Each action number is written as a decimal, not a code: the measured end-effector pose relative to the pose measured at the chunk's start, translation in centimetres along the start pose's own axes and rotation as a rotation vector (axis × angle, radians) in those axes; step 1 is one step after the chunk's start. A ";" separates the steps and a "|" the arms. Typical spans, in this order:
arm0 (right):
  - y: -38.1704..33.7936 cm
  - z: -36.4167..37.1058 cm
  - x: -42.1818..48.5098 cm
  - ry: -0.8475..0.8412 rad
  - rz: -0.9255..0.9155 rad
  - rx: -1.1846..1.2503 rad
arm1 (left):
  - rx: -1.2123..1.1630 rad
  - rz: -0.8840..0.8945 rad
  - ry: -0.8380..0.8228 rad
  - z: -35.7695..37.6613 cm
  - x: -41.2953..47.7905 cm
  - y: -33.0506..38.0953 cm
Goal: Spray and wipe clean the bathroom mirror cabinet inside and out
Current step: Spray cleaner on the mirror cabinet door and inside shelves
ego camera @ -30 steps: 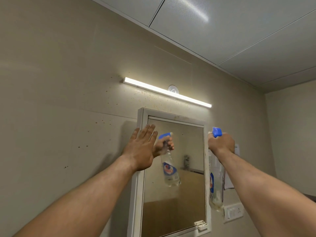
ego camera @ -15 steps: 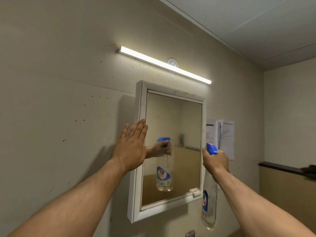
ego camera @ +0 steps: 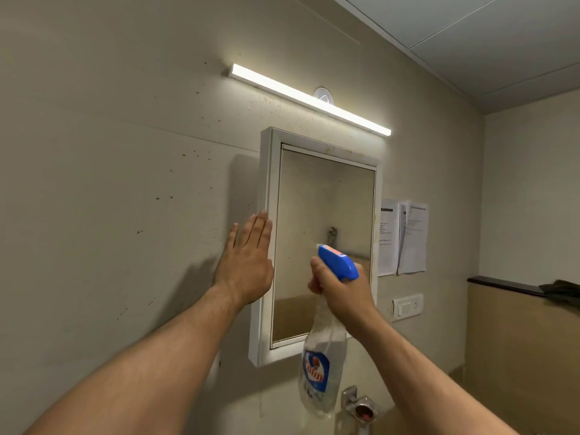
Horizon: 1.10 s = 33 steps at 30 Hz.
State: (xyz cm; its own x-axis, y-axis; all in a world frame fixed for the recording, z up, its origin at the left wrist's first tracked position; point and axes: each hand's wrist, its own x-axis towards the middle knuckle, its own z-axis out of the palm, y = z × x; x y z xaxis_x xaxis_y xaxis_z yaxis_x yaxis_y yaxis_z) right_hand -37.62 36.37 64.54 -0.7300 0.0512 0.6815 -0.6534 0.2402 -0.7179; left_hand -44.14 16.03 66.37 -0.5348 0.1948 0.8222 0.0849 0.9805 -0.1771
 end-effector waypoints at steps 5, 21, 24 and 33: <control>2.4 1.6 -4.7 -0.028 0.090 -0.064 | -0.033 0.012 -0.026 0.1 -1.6 0.5; 13.3 -5.3 -10.1 0.061 0.486 -0.230 | -0.118 0.043 -0.128 2.0 -6.7 4.9; 14.0 -9.1 -8.3 0.236 0.531 -0.207 | -0.113 0.057 -0.155 2.0 -6.8 5.3; 15.1 -15.2 -6.3 0.369 0.545 -0.271 | -0.125 0.068 -0.158 2.9 -6.5 7.2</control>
State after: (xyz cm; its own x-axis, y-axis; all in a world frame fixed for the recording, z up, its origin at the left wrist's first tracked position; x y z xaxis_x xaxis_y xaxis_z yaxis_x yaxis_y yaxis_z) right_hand -39.81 54.38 51.52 -0.7916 0.5465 0.2732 -0.1061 0.3172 -0.9424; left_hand -42.49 21.79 58.17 -0.6488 0.2641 0.7137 0.2235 0.9626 -0.1530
